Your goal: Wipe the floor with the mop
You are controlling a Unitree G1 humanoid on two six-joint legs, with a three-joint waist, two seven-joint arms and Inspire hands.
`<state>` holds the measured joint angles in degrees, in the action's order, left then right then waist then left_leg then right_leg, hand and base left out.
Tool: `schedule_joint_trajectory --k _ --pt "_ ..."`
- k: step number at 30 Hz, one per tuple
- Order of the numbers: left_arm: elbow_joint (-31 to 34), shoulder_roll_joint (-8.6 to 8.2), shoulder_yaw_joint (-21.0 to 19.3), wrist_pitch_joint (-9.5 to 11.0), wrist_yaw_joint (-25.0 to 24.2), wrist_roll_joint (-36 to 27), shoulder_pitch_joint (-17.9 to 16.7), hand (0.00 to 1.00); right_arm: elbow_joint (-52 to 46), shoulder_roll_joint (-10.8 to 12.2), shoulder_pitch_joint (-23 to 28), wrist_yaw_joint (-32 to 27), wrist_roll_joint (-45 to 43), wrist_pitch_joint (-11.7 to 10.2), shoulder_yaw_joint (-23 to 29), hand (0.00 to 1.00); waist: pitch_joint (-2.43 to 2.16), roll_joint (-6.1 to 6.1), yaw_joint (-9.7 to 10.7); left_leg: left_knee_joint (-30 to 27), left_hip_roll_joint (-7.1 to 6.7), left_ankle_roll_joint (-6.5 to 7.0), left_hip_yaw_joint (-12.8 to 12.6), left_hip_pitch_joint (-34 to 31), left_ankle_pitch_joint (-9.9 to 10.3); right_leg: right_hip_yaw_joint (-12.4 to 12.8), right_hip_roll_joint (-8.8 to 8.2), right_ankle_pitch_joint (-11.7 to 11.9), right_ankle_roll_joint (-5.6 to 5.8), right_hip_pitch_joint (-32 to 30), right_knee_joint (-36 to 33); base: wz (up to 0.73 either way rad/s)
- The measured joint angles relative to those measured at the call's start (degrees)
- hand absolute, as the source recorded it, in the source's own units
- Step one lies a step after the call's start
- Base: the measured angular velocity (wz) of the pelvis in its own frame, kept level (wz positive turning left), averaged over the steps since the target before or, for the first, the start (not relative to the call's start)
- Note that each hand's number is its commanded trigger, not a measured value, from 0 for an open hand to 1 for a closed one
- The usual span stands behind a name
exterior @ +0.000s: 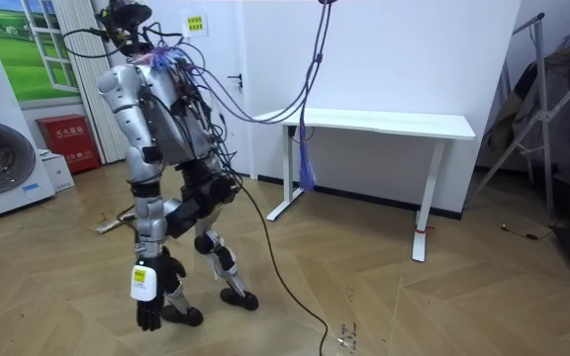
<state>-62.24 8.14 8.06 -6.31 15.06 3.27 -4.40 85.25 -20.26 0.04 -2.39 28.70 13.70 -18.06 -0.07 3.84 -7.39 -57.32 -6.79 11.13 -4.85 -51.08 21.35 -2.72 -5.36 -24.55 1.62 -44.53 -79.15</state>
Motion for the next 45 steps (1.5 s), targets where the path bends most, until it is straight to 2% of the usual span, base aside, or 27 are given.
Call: schedule_joint_trajectory --k 1,4,7,10,11,12,13,14,16,17,19,20,22,24,25,26,28,30,33,35,37,38,39,40,41,43,45 --pt "0.8 0.13 -0.4 0.6 0.8 0.3 0.7 0.00 0.0 0.7 1.4 -1.1 0.3 0.0 0.3 1.00 0.24 0.97 1.1 0.2 -0.33 0.25 0.6 1.2 1.0 0.8 0.76 -0.1 0.12 -2.6 0.5 0.27" --pt "3.2 0.25 -0.5 0.7 2.3 1.0 1.5 0.00 -0.3 4.5 1.9 -2.4 0.0 0.1 2.0 1.00 0.59 0.88 3.5 1.8 -1.07 -0.05 1.1 4.9 3.1 1.6 1.48 -0.2 0.26 -7.8 11.3 0.10" --pt "3.3 -0.69 0.2 -0.5 2.3 1.3 0.8 0.00 -0.7 5.3 0.6 -3.1 -0.9 1.3 2.8 1.00 0.95 0.24 3.6 1.4 -0.98 -0.82 1.2 9.5 6.7 -0.1 1.87 2.6 -2.28 -7.4 23.0 -0.07" --pt "3.1 -0.20 0.0 -3.0 2.8 0.8 -0.5 0.00 -0.3 5.0 -3.3 -4.8 -2.4 3.2 4.3 1.00 1.28 -1.01 2.0 -2.7 -0.04 -3.87 2.0 12.4 9.8 -0.7 2.71 1.0 -3.86 -4.1 21.2 -0.08" --pt "3.1 0.42 0.2 -3.5 3.4 -0.3 -0.7 0.00 0.0 4.5 -6.6 -5.1 -2.4 3.5 4.3 1.00 1.61 -1.65 1.1 -9.8 1.60 -8.17 1.1 9.8 7.2 -0.1 4.24 -0.1 -4.25 -3.7 19.8 -0.26" --pt "3.3 0.77 0.3 -3.6 3.5 -0.9 -0.7 0.00 0.0 4.2 -8.2 -5.1 -2.4 3.4 4.2 1.00 1.73 -2.02 0.3 -13.8 2.62 -9.96 0.4 8.4 5.0 0.6 5.11 -0.2 -4.33 -3.6 19.0 -0.42" --pt "3.4 1.23 0.4 -3.6 3.5 -1.8 -1.2 0.00 -0.2 3.5 -11.7 -5.1 -2.4 3.4 4.0 1.00 1.96 -3.52 -1.3 -20.2 3.65 -10.79 -0.1 5.3 -0.5 1.3 5.99 -1.2 -5.11 -3.3 17.5 -0.44" --pt "3.4 1.55 0.9 -3.6 3.5 -2.7 -1.5 0.00 -0.6 3.0 -15.2 -4.9 -2.0 3.0 3.3 1.00 2.19 -4.69 -2.3 -24.6 3.95 -10.73 0.3 2.6 -4.6 1.6 6.54 -2.2 -6.07 -2.7 16.6 -0.35" --pt "3.9 1.67 1.1 -3.5 3.1 -2.7 -1.5 0.00 -1.6 2.4 -18.1 -3.6 -0.3 1.3 3.0 1.00 2.08 -5.67 -3.2 -20.8 4.41 -9.45 0.9 -1.1 -2.6 1.6 6.73 -3.9 -6.22 -1.5 16.2 0.07" --pt "4.6 1.67 1.2 -2.9 2.8 -2.7 -1.9 0.00 -2.5 2.0 -19.1 -2.2 1.3 0.4 2.9 1.00 2.34 -6.25 -4.1 -13.3 4.86 -9.81 0.9 -2.8 -2.0 1.6 6.70 -4.7 -6.01 -0.1 16.9 0.15" --pt "5.1 1.66 1.2 -2.7 1.7 -2.7 -2.9 0.00 -2.9 2.0 -19.1 -0.6 3.8 -0.3 2.4 1.00 2.09 -6.30 -4.3 0.8 5.29 -10.22 2.2 -3.2 -2.9 1.0 6.49 -6.2 -5.49 3.1 18.9 0.14" --pt "5.0 1.69 1.0 -2.8 0.8 -2.4 -3.6 0.00 -2.8 2.1 -17.2 0.7 5.2 -0.5 2.4 1.00 2.01 -6.16 -4.0 3.0 5.34 -8.63 1.9 -2.6 -6.1 0.1 5.33 -7.7 -5.04 5.7 19.9 0.30" --pt "4.9 1.36 1.0 -3.0 -0.6 -0.8 -3.6 0.00 -1.8 1.2 -12.3 2.2 5.9 -0.7 1.8 1.00 1.08 -4.97 -2.5 2.7 3.68 -4.75 1.6 -0.6 -4.1 -1.1 3.59 -9.2 -3.12 8.6 20.4 0.72" --pt "5.2 0.70 0.8 -2.8 -0.8 2.4 -2.5 0.00 1.3 -0.2 -7.2 2.6 5.7 -0.8 1.0 1.00 1.05 -3.89 -1.8 2.5 1.00 -2.32 1.2 1.4 -2.0 -0.7 0.98 -7.2 -0.40 8.0 14.6 0.61" --pt "5.7 0.18 0.0 -1.9 -0.7 3.7 -2.1 0.00 1.8 -0.2 -3.2 1.8 5.0 -0.8 -0.8 1.00 0.95 -2.67 -1.8 1.9 0.08 -1.09 1.0 2.7 -0.4 -0.2 -0.12 -3.1 0.78 6.3 9.5 0.11" --pt "6.6 0.09 -0.9 -1.2 -0.4 3.6 -2.0 0.00 1.4 -0.5 0.2 0.8 4.5 -1.1 -0.9 1.00 0.39 -1.67 -1.2 1.7 -0.62 -0.47 1.0 3.5 0.9 -0.2 -0.55 1.4 0.94 4.0 5.0 0.00" --pt "6.9 0.40 -1.3 0.3 0.8 3.2 -1.4 0.00 1.2 0.4 3.2 -0.4 4.5 -1.8 -0.7 1.00 0.04 -0.52 0.6 1.7 -1.11 0.01 1.2 4.3 2.4 0.9 -0.22 3.6 1.16 -0.1 0.2 -0.06" --pt "7.2 0.37 -1.2 0.6 2.2 3.1 -0.6 0.00 1.0 2.0 3.8 -1.4 4.5 -1.9 -0.1 1.00 0.25 0.51 2.4 2.2 -1.10 -0.09 1.7 5.5 3.5 1.0 0.46 3.3 1.04 -4.0 1.4 -0.15" --pt "7.2 -0.45 -0.9 0.4 2.4 2.2 0.8 0.00 0.7 4.5 3.7 -2.8 4.6 -1.7 0.6 1.00 0.51 0.59 4.1 4.0 -1.11 -0.52 2.0 8.5 4.9 0.8 0.67 2.9 0.57 -7.5 13.3 -0.18" --pt "6.9 -0.67 -0.1 -0.1 3.1 1.0 0.5 0.00 -0.7 5.3 3.3 -3.8 4.5 0.2 1.3 1.00 1.02 -0.29 3.9 4.3 -1.12 -1.38 2.4 11.3 6.7 0.8 1.83 3.9 -1.18 -6.9 24.1 -0.12" --pt "6.4 -0.64 0.0 -1.9 4.5 0.7 -0.3 0.00 -1.3 5.4 2.0 -4.8 3.6 1.5 2.4 1.00 1.15 -0.68 3.8 2.4 -1.04 -2.74 3.4 12.7 9.0 -0.4 1.97 3.6 -2.70 -5.3 24.6 0.05" --pt "6.4 -0.35 0.0 -3.0 5.2 0.6 -0.7 0.00 -1.2 5.3 -0.3 -6.0 2.6 2.6 3.5 1.00 1.21 -0.98 3.4 -1.5 -0.39 -4.59 3.6 12.0 9.4 -1.1 2.16 1.5 -3.46 -4.7 22.8 0.08" --pt "5.8 -0.11 0.0 -3.4 5.6 0.4 -0.6 0.00 -0.7 5.3 -1.9 -6.4 2.0 3.0 4.0 1.00 1.29 -1.50 2.7 -5.0 0.20 -6.37 3.3 10.6 8.5 -0.9 2.73 0.4 -3.82 -4.7 21.6 -0.10" --pt "5.5 0.53 0.2 -3.7 6.4 -1.6 -0.7 0.00 0.0 5.0 -5.6 -6.9 1.1 3.3 4.2 1.00 1.45 -2.81 1.4 -13.3 1.42 -10.90 2.6 7.4 4.5 0.2 4.10 -1.3 -4.54 -4.8 19.2 -0.32" --pt "5.5 1.06 1.0 -4.1 6.9 -3.5 -1.1 0.00 -0.1 4.2 -9.6 -6.8 0.3 3.3 4.2 1.00 1.54 -4.07 -0.2 -20.5 2.40 -11.64 2.1 3.9 -1.8 1.4 5.68 -2.3 -5.01 -4.7 17.6 -0.38" --pt "6.7 1.72 1.7 -3.7 6.9 -5.6 -2.3 0.00 -2.0 2.5 -15.5 -6.1 0.7 2.4 3.4 1.00 1.91 -6.36 -2.2 -26.2 2.54 -10.94 2.0 -1.6 -7.7 2.8 7.07 -3.1 -5.64 -4.6 15.9 -0.34" --pt "7.7 2.33 1.7 -2.8 6.6 -6.0 -3.1 0.00 -3.0 1.3 -19.3 -4.6 3.0 0.5 3.1 1.00 2.15 -7.71 -3.8 -20.1 3.47 -9.83 2.3 -6.5 -5.0 2.8 7.69 -4.0 -6.69 -3.9 15.4 -0.10"
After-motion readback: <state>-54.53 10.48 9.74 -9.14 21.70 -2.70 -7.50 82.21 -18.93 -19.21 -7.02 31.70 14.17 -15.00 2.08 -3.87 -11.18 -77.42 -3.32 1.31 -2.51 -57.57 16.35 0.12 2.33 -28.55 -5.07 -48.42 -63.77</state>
